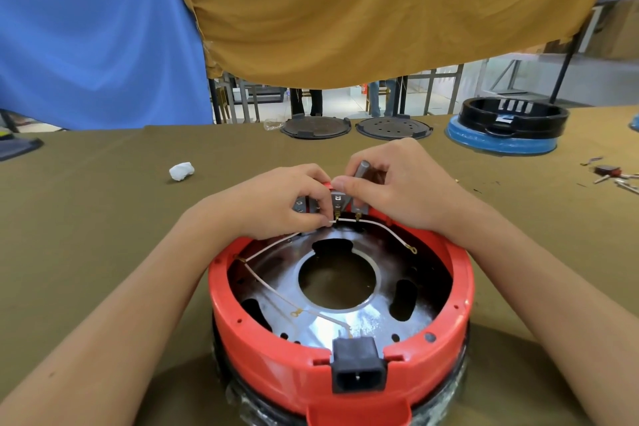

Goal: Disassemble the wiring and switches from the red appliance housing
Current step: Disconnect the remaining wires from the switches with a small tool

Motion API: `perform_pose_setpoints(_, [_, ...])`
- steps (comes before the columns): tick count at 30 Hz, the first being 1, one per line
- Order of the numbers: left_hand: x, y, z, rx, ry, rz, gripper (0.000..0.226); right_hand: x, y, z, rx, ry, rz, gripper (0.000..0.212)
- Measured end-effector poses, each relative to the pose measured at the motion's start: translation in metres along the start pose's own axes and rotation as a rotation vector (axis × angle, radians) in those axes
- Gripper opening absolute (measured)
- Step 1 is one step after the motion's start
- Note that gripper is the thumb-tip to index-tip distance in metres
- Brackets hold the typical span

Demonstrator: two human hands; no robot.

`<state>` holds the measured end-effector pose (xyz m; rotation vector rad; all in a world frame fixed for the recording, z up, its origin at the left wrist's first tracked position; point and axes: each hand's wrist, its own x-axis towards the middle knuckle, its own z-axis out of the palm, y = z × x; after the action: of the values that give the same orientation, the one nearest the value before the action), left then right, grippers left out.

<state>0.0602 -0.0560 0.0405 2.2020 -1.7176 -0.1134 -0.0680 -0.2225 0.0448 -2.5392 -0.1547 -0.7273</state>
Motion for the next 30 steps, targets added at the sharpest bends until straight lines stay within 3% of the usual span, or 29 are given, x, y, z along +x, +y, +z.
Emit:
perform_pose_setpoints(13, [0.0, 0.001, -0.001, 0.006, -0.007, 0.0, 0.006, -0.004, -0.004, -0.005, -0.117, 0.015, -0.082, 0.022])
perform_pose_setpoints(19, [-0.001, 0.001, -0.001, 0.01, -0.008, 0.0, 0.006, -0.002, -0.001, -0.004, -0.018, -0.001, -0.048, 0.022])
perform_pose_setpoints(27, [-0.001, 0.004, -0.001, 0.012, -0.018, -0.019, 0.006, 0.001, 0.009, -0.004, 0.213, 0.02, 0.131, 0.023])
perform_pose_setpoints(30, [-0.002, 0.005, -0.001, 0.016, -0.017, -0.023, 0.006, -0.002, 0.008, -0.004, 0.163, 0.013, 0.083, 0.021])
